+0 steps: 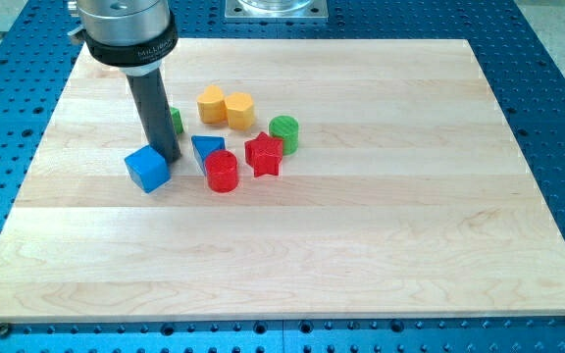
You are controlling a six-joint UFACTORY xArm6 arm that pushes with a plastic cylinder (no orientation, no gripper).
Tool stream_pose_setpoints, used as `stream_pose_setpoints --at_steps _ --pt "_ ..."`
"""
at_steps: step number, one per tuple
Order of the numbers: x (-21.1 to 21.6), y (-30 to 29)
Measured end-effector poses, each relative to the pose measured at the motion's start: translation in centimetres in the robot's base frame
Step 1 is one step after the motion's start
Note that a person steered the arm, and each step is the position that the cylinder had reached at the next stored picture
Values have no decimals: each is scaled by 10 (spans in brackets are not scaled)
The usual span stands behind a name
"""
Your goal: Push the blue triangle into the blue cube
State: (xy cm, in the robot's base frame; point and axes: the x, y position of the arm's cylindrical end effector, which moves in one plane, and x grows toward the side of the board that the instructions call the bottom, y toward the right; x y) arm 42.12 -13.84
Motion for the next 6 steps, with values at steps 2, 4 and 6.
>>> stream_pose_setpoints --at_steps 2,4,6 --pt "-15 77" --pt "23 59" --pt "13 29"
